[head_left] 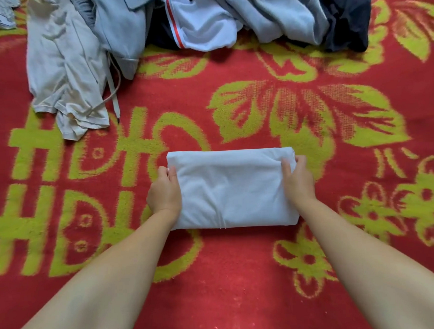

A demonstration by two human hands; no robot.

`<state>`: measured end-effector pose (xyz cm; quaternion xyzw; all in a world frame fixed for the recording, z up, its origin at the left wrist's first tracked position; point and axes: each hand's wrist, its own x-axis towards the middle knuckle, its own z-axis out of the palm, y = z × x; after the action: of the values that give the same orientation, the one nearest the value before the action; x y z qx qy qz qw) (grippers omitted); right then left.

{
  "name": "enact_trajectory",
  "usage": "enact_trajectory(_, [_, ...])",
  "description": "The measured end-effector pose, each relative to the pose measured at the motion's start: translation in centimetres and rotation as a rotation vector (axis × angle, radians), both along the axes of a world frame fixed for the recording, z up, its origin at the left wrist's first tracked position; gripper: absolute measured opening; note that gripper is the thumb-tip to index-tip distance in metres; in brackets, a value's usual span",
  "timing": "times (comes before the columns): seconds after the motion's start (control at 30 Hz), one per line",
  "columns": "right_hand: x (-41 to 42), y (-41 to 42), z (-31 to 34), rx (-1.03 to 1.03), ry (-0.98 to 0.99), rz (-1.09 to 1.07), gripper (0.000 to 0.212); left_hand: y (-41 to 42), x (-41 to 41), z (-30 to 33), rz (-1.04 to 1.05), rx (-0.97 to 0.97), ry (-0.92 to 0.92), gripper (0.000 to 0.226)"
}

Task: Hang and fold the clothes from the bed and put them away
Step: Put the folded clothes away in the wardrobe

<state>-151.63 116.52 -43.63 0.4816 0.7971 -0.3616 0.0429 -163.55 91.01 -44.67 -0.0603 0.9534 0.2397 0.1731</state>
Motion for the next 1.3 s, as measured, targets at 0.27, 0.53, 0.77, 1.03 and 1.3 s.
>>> enact_trajectory(0.27, [5.1,-4.4,0.5,0.114,-0.235,-0.004,0.04,-1.9,5.2,0.0,-0.024,-0.057,-0.043,0.035])
enact_trajectory(0.53, [5.0,-4.0,0.1,0.256,-0.248,0.019,0.045,-3.0,5.2,-0.2,0.045,-0.071,0.026,0.024])
enact_trajectory(0.77, [-1.1,-7.6,1.3,0.479,-0.063,0.77,0.06,3.4,4.9,2.3,-0.793,-0.175,0.367,0.056])
enact_trajectory(1.03, [0.1,-2.6,-3.8,0.478,-0.13,0.662,0.054,1.5,1.4,-3.4,-0.597,-0.233,0.203,0.062])
enact_trajectory(1.3, [4.1,-1.1,-0.3,0.483,-0.288,0.6,0.057,-0.5,2.0,-0.3,-0.533,-0.263,0.247,0.061])
